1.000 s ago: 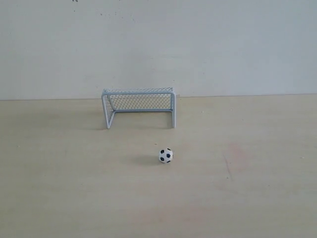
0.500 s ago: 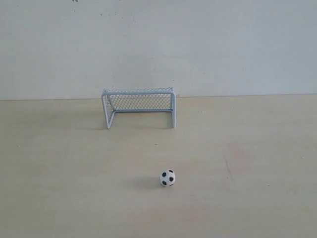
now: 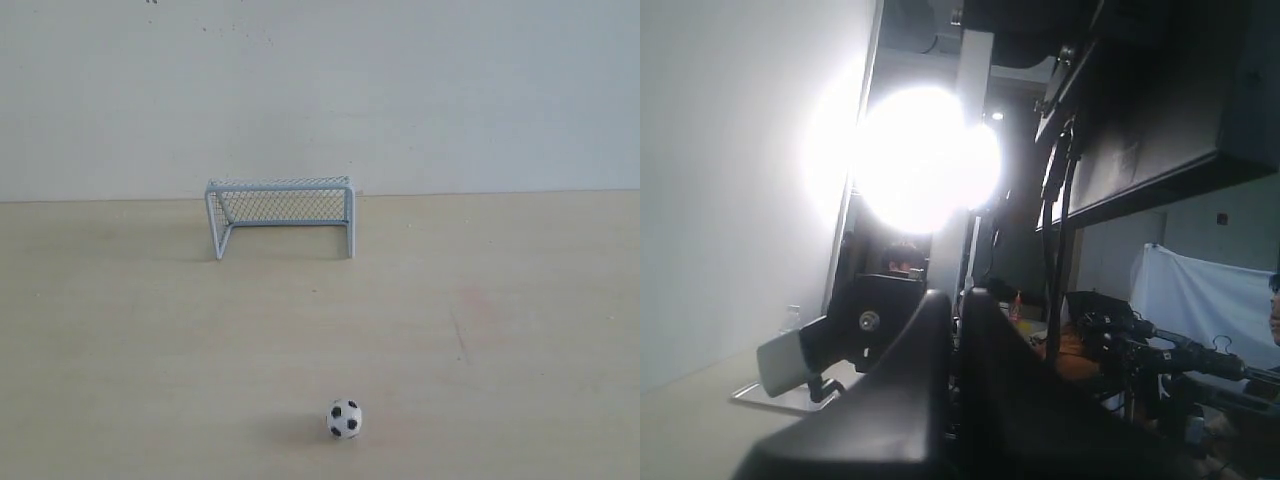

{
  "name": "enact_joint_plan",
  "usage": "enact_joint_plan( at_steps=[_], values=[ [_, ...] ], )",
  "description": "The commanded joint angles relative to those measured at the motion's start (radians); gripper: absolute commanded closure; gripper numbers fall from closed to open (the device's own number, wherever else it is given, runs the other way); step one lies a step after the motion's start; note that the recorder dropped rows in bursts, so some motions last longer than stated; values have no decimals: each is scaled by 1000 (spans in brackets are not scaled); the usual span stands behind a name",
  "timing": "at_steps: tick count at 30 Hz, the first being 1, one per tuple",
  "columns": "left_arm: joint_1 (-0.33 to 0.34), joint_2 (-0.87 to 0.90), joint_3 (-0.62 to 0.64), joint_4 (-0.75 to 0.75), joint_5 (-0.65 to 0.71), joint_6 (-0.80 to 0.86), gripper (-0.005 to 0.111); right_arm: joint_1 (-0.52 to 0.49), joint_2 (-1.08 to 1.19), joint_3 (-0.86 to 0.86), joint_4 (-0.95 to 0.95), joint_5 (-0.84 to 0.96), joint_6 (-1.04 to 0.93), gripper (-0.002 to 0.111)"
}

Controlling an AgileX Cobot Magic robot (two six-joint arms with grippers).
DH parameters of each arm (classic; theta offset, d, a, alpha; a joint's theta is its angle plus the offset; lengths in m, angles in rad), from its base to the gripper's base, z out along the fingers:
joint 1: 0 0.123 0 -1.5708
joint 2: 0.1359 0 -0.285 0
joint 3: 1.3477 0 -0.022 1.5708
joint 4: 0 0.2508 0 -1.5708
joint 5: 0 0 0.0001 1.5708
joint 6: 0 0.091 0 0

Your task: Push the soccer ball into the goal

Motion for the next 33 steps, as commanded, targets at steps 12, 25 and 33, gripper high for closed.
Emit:
enact_joint_plan(
  at_steps=[12,25,33],
  values=[
    [282,-120,88,820,-75,-167,102,-1,-4,-1,1,-9,0,109],
    [337,-120,619,730,-569,-169,102,-1,-4,-1,1,-9,0,109],
    [291,-120,737,615,-884,-169,102,-1,-4,-1,1,-9,0,109]
  ],
)
